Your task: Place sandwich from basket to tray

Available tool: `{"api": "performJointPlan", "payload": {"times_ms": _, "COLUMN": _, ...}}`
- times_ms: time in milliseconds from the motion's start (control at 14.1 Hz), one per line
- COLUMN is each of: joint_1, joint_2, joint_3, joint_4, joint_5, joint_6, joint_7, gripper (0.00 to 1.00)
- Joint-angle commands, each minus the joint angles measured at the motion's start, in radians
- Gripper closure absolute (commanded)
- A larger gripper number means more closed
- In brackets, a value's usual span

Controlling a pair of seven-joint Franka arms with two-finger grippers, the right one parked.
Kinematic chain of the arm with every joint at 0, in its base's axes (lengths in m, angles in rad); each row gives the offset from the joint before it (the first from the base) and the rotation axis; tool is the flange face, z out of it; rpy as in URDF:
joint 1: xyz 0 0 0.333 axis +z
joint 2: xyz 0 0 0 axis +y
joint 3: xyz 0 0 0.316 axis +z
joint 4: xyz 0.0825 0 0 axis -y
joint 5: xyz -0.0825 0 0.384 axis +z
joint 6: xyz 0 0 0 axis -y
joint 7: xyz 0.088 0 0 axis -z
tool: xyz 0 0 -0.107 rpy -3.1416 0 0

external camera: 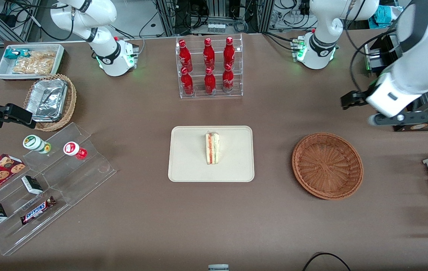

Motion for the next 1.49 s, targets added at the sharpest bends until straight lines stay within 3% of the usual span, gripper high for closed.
{"api": "performJointPlan", "payload": {"times_ms": 0, "joint_1": 0.027, "joint_2": -0.05, "joint_3": -0.014, "joint_4": -0.025, "joint_5": 0.009, "joint_6": -0.011, "joint_7": 0.026, "gripper": 0.0}}
{"api": "performJointPlan", "payload": {"times_ms": 283, "joint_1": 0.062, "joint_2": -0.081, "joint_3": 0.011, "joint_4": -0.025, "joint_5": 0.058, "joint_6": -0.039, "joint_7": 0.069, "gripper": 0.0}}
{"api": "performJointPlan", "payload": {"times_ms": 638, "joint_1": 0.127, "joint_2": -0.07, "joint_3": 0.017, "joint_4": 0.01, "joint_5": 0.055, "joint_6": -0.05, "joint_7": 0.149, "gripper": 0.0}}
{"api": "performJointPlan", "payload": {"times_ms": 992, "joint_1": 0.136, "joint_2": 0.016, "joint_3": 0.014, "joint_4": 0.137, "joint_5": 0.027, "joint_6": -0.042, "joint_7": 0.132, "gripper": 0.0}}
{"api": "performJointPlan", "payload": {"times_ms": 1134, "joint_1": 0.133, "joint_2": 0.033, "joint_3": 0.012, "joint_4": 0.151, "joint_5": -0.028, "joint_6": -0.042, "joint_7": 0.129, "gripper": 0.0}}
{"api": "performJointPlan", "payload": {"times_ms": 1417, "joint_1": 0.127, "joint_2": 0.031, "joint_3": 0.008, "joint_4": 0.168, "joint_5": -0.037, "joint_6": -0.039, "joint_7": 0.131, "gripper": 0.0}}
